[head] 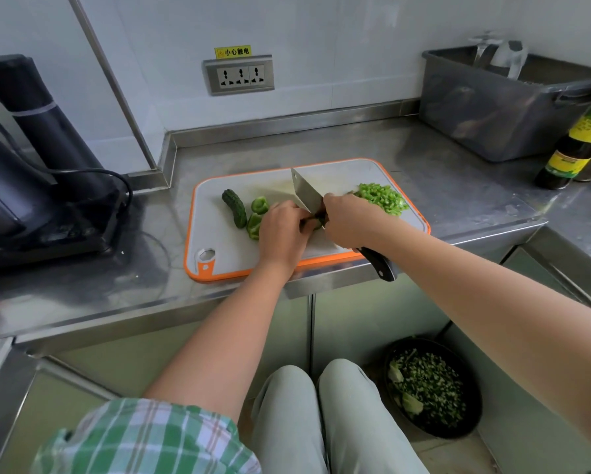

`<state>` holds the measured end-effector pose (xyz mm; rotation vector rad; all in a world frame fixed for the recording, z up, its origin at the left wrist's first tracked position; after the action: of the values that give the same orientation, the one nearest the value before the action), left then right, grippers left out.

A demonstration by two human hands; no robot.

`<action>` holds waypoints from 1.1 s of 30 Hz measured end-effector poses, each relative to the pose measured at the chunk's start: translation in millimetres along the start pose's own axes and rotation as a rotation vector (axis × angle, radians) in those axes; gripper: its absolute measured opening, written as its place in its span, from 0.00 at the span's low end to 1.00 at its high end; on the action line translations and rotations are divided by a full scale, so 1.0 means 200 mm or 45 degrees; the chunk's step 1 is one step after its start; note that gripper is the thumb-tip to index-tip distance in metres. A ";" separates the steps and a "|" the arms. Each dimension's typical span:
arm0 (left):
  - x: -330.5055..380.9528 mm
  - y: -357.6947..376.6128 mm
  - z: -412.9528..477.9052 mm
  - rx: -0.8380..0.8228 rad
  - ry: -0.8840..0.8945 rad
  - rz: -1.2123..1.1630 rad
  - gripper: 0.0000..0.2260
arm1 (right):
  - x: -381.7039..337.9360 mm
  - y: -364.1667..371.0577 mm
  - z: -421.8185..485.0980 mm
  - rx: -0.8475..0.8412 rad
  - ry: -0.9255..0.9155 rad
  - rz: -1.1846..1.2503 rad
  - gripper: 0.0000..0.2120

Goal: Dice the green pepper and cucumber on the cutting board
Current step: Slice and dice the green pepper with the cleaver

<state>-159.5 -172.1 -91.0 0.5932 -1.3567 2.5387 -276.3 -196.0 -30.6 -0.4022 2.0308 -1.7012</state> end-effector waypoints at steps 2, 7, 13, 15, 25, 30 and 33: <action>0.00 0.00 0.00 0.010 -0.018 -0.004 0.04 | 0.02 0.02 0.02 0.077 0.024 0.078 0.07; 0.00 -0.01 0.00 0.022 -0.065 -0.049 0.04 | 0.10 0.00 0.02 0.145 0.056 0.301 0.01; 0.00 -0.02 -0.01 0.055 -0.135 -0.178 0.02 | 0.08 -0.05 -0.03 0.050 -0.017 0.234 0.02; 0.00 -0.02 -0.02 0.049 -0.122 -0.175 0.03 | 0.06 -0.03 -0.04 0.024 -0.022 0.191 0.02; 0.03 -0.05 -0.04 0.083 -0.037 -0.169 0.02 | 0.07 0.03 0.02 0.016 0.012 0.147 0.03; 0.04 -0.07 -0.05 0.093 -0.041 -0.193 0.03 | 0.08 0.01 0.01 0.067 0.040 0.278 0.02; 0.02 -0.04 -0.04 0.062 -0.076 -0.169 0.03 | 0.07 -0.03 -0.02 0.080 0.010 0.282 0.01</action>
<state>-161.2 -161.2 -86.7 0.7479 -1.2334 2.4717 -291.2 -200.3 -26.2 -0.1431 1.9418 -1.6275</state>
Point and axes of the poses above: each hand's wrist, its own z-axis towards the middle knuckle, its own y-axis out of the palm, x = y × z, the point moved 4 cm from there along z, towards the middle knuckle, and after that the axes turned 3 degrees about y, right-handed, at the moved point
